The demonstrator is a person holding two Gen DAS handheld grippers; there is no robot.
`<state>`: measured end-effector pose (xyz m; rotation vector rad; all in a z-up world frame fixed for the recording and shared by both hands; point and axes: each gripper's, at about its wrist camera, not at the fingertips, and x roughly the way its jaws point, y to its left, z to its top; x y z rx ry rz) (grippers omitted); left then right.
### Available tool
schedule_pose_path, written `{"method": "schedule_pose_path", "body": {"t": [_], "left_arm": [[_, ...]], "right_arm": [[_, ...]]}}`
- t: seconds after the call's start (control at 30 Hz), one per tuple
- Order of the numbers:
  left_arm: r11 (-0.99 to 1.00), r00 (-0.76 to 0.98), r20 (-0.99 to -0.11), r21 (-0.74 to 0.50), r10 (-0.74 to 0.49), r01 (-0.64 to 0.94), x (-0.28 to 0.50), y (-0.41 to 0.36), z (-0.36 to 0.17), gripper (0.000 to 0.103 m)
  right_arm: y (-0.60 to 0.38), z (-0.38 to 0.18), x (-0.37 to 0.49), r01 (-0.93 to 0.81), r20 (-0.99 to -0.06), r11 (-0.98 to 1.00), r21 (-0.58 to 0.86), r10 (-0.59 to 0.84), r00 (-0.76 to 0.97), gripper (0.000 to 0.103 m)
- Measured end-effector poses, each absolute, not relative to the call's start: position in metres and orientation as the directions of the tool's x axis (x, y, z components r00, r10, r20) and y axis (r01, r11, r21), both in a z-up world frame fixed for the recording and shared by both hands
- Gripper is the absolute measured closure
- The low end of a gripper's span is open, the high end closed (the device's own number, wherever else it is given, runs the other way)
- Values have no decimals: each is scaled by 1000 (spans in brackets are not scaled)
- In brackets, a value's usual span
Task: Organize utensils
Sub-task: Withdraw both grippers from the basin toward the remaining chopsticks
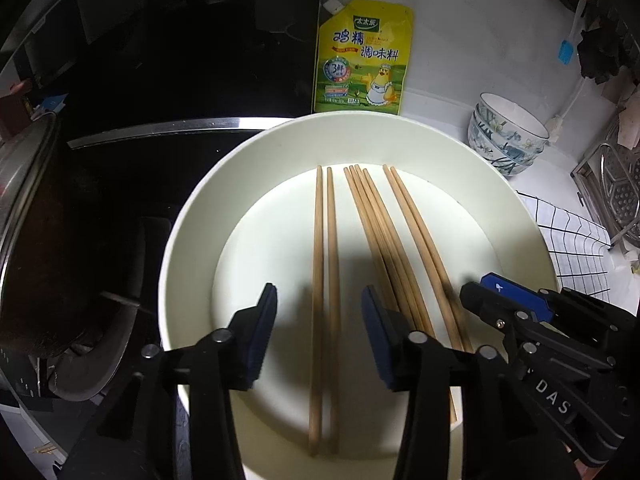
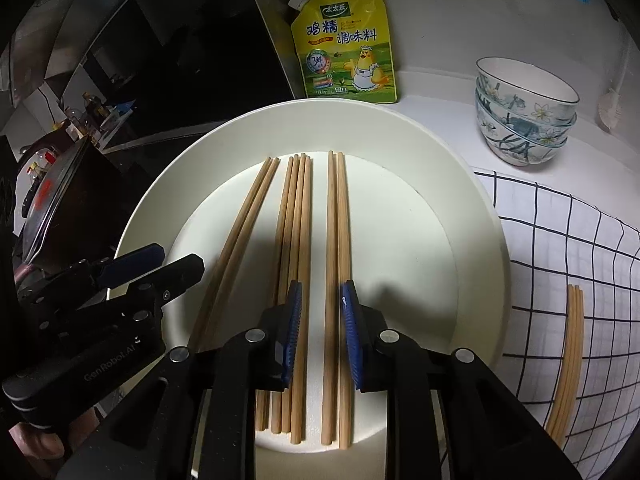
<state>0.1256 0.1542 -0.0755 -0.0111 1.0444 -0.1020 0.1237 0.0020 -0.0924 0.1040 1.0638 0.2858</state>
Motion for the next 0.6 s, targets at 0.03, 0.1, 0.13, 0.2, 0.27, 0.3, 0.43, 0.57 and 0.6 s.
{"method": "schedule_pose_path", "body": {"t": [0.03, 0.1, 0.13, 0.2, 0.27, 0.3, 0.43, 0.57, 0.6], "left_arm": [[995, 499, -862, -58, -91, 81, 123, 154, -73, 58], [995, 504, -859, -55, -90, 84, 119, 153, -69, 58], [995, 507, -857, -54, -90, 85, 117, 153, -67, 57], [995, 515, -853, -51, -88, 85, 112, 153, -62, 55], [995, 524, -848, -47, -86, 87, 108, 152, -57, 51], [995, 526, -846, -47, -86, 87, 106, 151, -54, 48], [994, 542, -835, -44, -91, 100, 95, 146, -43, 46], [994, 558, -825, -40, -89, 100, 84, 140, -34, 37], [994, 562, -822, -41, -91, 101, 81, 137, -33, 37]], "right_arm": [[1, -91, 121, -181, -845, 958, 221, 281, 455, 83], [0, -87, 116, -181, -841, 958, 221, 281, 462, 81], [-2, -85, 113, -181, -839, 958, 221, 281, 466, 79], [-3, -82, 109, -179, -836, 959, 220, 280, 472, 77], [-5, -77, 103, -178, -833, 958, 223, 282, 476, 76], [-6, -74, 100, -178, -829, 958, 223, 283, 483, 76], [-11, -62, 87, -178, -815, 959, 220, 281, 506, 70], [-20, -53, 74, -174, -806, 961, 214, 275, 525, 67], [-23, -52, 70, -173, -805, 962, 211, 271, 528, 66]]}}
